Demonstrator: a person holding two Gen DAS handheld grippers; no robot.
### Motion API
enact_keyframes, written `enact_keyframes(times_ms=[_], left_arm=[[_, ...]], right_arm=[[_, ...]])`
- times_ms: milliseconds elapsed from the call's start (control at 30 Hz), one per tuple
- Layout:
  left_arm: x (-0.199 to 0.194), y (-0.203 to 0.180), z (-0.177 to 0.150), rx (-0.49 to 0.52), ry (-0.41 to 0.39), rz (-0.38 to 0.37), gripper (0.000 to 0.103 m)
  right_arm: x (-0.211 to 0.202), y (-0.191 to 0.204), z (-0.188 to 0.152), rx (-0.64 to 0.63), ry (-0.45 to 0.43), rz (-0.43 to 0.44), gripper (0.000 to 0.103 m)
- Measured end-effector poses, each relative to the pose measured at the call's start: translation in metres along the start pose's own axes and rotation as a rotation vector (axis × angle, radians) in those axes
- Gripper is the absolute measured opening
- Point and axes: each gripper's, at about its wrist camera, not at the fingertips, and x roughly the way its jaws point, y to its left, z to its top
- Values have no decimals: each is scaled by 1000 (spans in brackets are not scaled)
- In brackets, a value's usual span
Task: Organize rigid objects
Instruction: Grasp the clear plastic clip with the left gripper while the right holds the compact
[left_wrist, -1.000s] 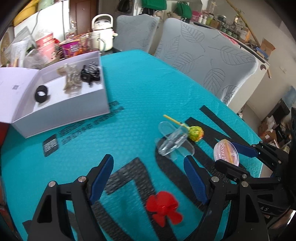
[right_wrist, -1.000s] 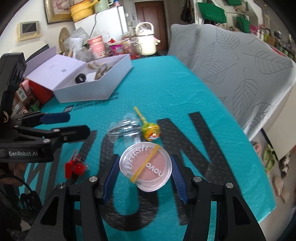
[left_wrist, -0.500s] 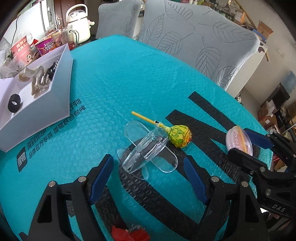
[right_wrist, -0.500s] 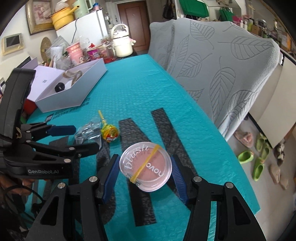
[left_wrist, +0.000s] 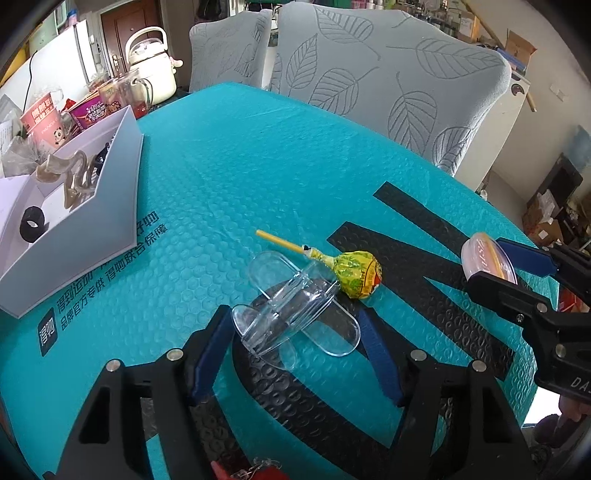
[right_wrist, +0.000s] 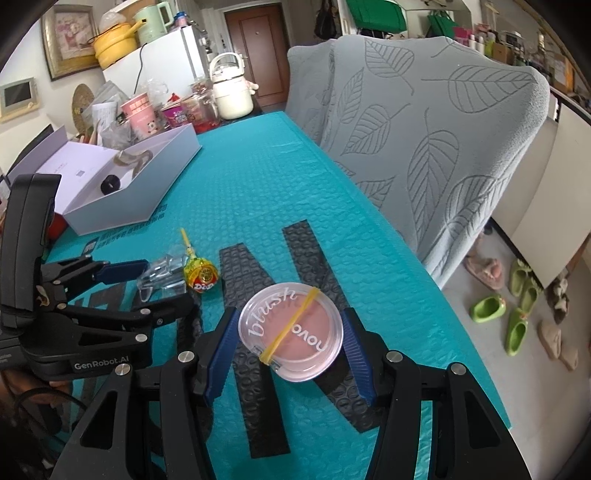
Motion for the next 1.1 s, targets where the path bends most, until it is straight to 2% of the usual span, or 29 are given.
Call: enact_keyframes(times_ms=[100, 400, 733, 1100], left_arm=[[-6, 2, -1, -13, -5, -25, 69], [-31, 9, -10, -37, -54, -4, 69], [-66, 39, -24, -97, -119, 43, 69], [-105, 78, -43, -182, -178, 119, 69]], right_arm=[[-2, 3, 0, -4, -5, -1, 55], [-7, 17, 0, -34, -14, 13, 55], [-12, 53, 6, -109, -39, 68, 55], [-14, 104, 17, -214, -54, 170, 55]])
